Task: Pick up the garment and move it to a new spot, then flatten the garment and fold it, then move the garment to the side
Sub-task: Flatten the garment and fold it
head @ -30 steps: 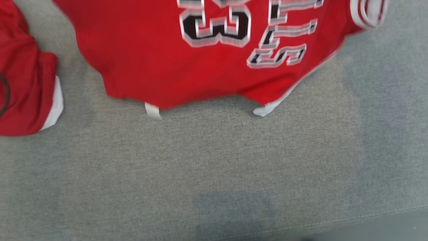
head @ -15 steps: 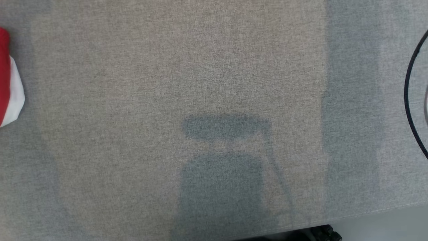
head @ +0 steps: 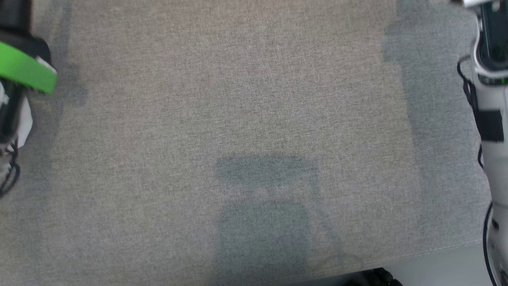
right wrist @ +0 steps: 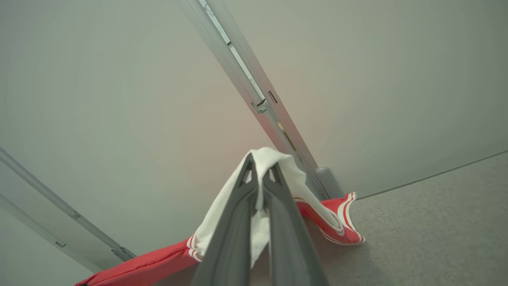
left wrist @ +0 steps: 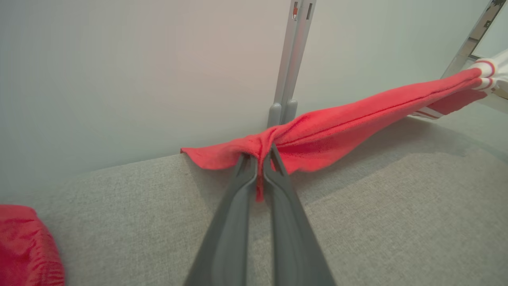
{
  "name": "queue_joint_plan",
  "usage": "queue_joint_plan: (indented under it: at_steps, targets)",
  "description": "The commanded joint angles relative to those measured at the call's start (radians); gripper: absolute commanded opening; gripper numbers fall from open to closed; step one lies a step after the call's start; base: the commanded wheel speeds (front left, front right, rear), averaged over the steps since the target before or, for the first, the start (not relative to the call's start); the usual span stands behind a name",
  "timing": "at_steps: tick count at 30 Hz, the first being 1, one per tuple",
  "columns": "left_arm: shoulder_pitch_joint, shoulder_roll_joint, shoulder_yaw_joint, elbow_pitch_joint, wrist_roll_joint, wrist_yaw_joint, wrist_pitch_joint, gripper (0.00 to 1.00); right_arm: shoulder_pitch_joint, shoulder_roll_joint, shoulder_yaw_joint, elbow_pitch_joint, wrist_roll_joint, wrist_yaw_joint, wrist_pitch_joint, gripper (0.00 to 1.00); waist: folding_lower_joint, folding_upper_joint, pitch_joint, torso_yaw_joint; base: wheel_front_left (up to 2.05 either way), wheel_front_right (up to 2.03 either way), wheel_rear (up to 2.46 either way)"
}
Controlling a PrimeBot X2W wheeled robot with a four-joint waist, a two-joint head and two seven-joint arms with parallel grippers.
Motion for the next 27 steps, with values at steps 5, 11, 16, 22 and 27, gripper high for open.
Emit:
queue_joint_plan:
  at_steps: [5, 11, 16, 22, 27]
  targets:
    - [0.228, 0.041, -0.065, -0.097, -0.031, 0.002, -0.051, 0.0, 0.326, -0.091, -0.048, -0.169, 0.092, 0.0, 0.043, 0.0, -0.0001, 0.0, -0.148, 0.013, 0.0, 0.0, 0.0]
    - [0.628, 0.055, -0.124, -0.264, -0.04, 0.079, -0.068, 0.0, 0.813, -0.17, -0.092, -0.385, 0.127, 0.0, 0.147, 0.0, -0.0001, 0.0, -0.313, 0.017, 0.0, 0.0, 0.0]
    - [0.951, 0.059, -0.128, -0.472, -0.083, 0.236, -0.071, 0.0, 1.16, -0.161, -0.151, -0.546, 0.159, 0.0, 0.199, 0.0, -0.0001, 0.0, -0.357, 0.003, 0.0, 0.0, 0.0]
    - [1.095, 0.076, -0.086, -0.661, -0.119, 0.324, -0.068, 0.0, 1.296, -0.145, -0.253, -0.671, 0.192, 0.0, 0.218, 0.0, -0.0001, 0.0, -0.322, -0.001, 0.0, 0.0, 0.0]
    - [1.048, 0.121, -0.055, -0.717, -0.149, 0.337, -0.006, 0.0, 1.184, -0.144, -0.26, -0.652, 0.182, 0.0, 0.253, 0.0, -0.0001, 0.0, -0.276, 0.001, 0.0, 0.0, 0.0]
